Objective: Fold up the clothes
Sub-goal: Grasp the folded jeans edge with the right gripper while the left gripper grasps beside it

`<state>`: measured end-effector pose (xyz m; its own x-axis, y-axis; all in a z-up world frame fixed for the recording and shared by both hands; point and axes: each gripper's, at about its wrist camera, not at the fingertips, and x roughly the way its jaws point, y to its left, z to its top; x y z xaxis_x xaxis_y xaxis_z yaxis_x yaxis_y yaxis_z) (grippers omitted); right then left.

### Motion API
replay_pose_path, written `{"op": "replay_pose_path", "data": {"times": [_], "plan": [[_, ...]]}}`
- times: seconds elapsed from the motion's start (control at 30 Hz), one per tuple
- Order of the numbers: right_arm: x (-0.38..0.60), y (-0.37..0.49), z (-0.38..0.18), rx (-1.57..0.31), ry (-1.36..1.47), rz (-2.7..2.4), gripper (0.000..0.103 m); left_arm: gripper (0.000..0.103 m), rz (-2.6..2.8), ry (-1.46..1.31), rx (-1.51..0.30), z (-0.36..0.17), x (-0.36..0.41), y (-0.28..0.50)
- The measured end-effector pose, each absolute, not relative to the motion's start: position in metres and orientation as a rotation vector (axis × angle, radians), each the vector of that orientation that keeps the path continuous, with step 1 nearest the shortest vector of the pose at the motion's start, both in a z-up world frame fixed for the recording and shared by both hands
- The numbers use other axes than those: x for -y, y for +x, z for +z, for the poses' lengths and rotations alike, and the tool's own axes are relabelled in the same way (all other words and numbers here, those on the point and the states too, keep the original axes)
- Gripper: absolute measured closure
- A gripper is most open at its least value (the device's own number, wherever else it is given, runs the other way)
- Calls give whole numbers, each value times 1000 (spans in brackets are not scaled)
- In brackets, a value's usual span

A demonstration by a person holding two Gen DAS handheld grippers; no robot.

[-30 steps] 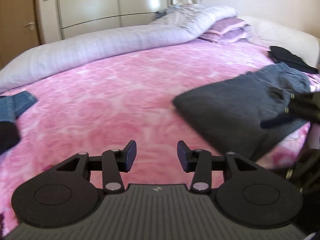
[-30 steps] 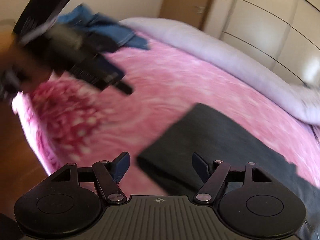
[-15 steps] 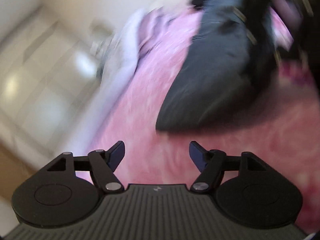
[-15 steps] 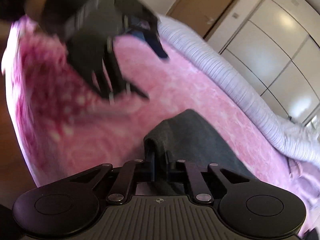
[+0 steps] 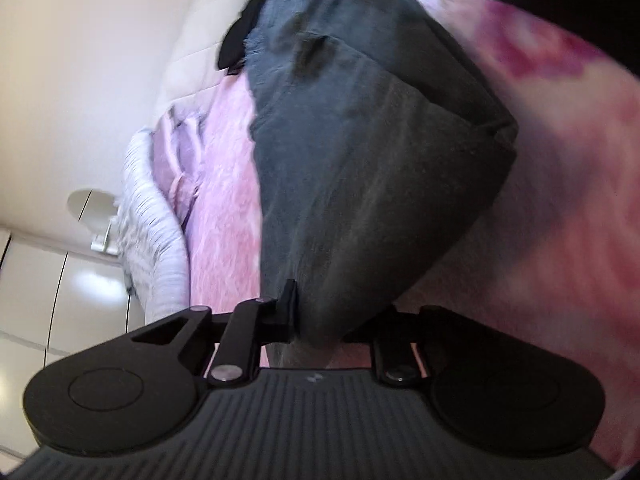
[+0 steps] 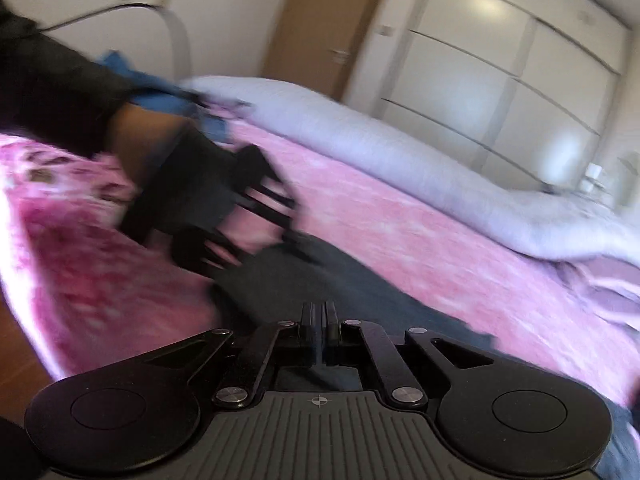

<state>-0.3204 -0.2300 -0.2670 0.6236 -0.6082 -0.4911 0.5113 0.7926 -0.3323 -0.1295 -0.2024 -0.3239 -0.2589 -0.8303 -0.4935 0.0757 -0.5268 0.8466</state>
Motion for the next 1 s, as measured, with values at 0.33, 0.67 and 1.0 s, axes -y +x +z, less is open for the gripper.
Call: {"op": "replay_pose_path", "data": {"times": [0.33,0.67,1.0], "plan": [[355,-361,-313,-771,130,-957,103,91,-1864,1308,860,-284,204,-143],[212,-327,-280,-577,-246,-613,7,91,-1878,1327,857,-259,210,-157],[239,-232,-340,-834,-467,-745,86,93,-1834,1372,818,-251,203,-161]]}}
